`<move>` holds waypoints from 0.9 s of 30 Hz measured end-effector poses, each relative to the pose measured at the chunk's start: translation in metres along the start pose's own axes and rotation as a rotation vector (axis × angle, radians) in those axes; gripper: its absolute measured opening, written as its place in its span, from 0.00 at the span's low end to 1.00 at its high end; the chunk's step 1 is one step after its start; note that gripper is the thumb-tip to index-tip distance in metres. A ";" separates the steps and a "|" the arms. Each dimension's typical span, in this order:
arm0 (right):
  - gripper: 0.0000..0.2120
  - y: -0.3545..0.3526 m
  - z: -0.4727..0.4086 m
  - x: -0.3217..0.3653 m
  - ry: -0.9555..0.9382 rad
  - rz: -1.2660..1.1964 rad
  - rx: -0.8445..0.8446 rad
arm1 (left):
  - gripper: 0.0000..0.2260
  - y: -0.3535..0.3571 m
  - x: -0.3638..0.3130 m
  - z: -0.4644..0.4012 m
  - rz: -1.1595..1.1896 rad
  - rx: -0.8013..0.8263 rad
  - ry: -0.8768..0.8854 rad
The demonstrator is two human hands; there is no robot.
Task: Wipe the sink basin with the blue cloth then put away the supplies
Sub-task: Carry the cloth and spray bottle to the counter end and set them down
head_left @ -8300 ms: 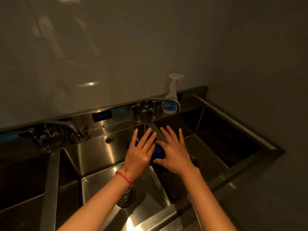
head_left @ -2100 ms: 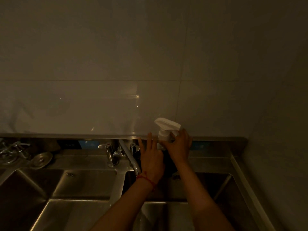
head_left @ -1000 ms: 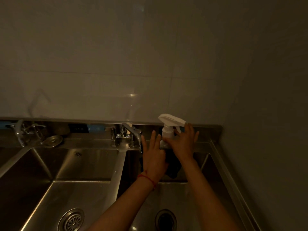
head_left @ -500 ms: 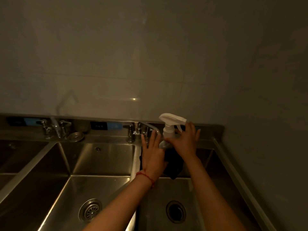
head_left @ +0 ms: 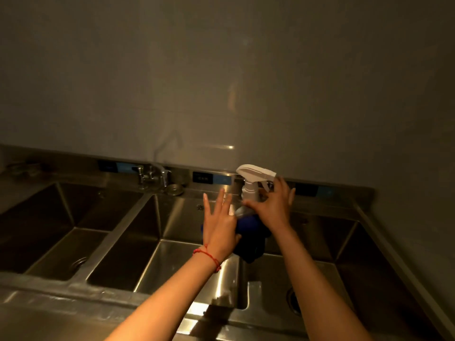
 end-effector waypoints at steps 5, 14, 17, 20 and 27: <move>0.39 0.017 0.009 0.061 -0.028 -0.077 0.021 | 0.18 -0.033 0.055 0.029 -0.035 -0.019 -0.086; 0.41 0.069 0.000 0.152 -0.138 -0.190 0.086 | 0.13 -0.072 0.152 0.053 -0.107 -0.088 -0.317; 0.37 0.085 -0.005 0.179 -0.180 -0.221 0.096 | 0.13 -0.082 0.180 0.058 -0.130 -0.106 -0.394; 0.36 0.103 -0.010 0.206 -0.221 -0.239 0.125 | 0.12 -0.093 0.207 0.062 -0.155 -0.122 -0.458; 0.36 0.143 -0.020 0.263 -0.320 -0.351 0.148 | 0.12 -0.116 0.267 0.071 -0.211 -0.169 -0.602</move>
Point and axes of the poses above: each hand's wrist, its own z-axis away from the middle knuckle, its own y-axis out of the palm, x = y × z, the point moved 3 cm from there along -z, towards the middle knuckle, and after that the axes turned 15 degrees about z, right-handed, at the moved point
